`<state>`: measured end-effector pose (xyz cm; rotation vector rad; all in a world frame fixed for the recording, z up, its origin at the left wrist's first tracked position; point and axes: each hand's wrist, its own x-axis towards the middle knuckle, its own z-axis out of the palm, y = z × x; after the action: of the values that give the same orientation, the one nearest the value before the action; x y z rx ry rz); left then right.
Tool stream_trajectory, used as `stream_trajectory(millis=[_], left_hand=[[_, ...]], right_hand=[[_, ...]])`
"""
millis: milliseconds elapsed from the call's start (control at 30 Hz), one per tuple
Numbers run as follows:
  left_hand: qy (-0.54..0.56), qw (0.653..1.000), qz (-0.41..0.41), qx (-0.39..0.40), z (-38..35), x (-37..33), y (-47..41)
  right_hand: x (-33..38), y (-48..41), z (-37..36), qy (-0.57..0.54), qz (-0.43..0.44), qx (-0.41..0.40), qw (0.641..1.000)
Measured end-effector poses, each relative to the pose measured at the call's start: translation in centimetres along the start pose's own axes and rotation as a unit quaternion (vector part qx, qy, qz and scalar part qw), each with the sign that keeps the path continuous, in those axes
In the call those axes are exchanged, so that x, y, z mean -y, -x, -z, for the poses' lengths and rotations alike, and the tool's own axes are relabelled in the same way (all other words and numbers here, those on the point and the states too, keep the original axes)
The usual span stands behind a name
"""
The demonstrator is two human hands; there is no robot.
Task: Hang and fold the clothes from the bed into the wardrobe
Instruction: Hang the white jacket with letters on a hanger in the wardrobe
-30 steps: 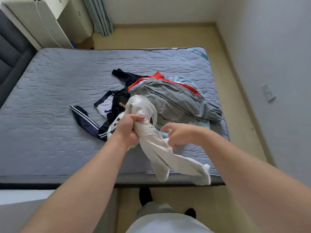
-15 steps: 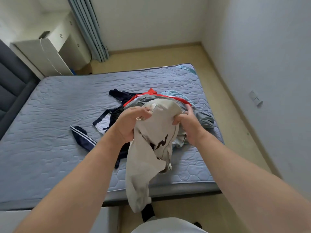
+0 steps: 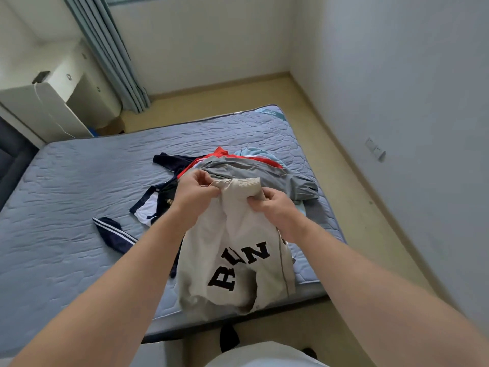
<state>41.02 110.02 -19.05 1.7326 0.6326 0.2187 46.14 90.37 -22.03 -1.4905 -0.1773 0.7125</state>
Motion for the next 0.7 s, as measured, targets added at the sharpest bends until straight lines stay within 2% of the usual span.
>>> stream_trajectory(millis=[167,267,367,433,700], left_hand=[[-0.164,0.983,-0.064,-0.045,-2.8,0.0,0.9],[-0.157,0.983,-0.082,-0.045,-5.0,-1.3,1.9],[-0.067,0.997,0.020,0.045,-7.6,-3.3,2.9],[-0.040,0.992,0.067,0.102,-9.1,-4.4,3.5],[-0.040,0.969,0.093,0.227,-13.6,-6.9,6.6]], right_hand=[[0.8,1.1,1.5,-0.001,0.040,-0.065,0.997],[1.3,2.2,2.5,-0.013,0.067,-0.082,0.994],[1.9,3.6,3.5,0.010,0.106,-0.070,0.992],[2.0,4.6,4.1,0.023,0.122,-0.048,0.991],[0.4,8.8,8.5,-0.017,0.098,-0.021,0.995]])
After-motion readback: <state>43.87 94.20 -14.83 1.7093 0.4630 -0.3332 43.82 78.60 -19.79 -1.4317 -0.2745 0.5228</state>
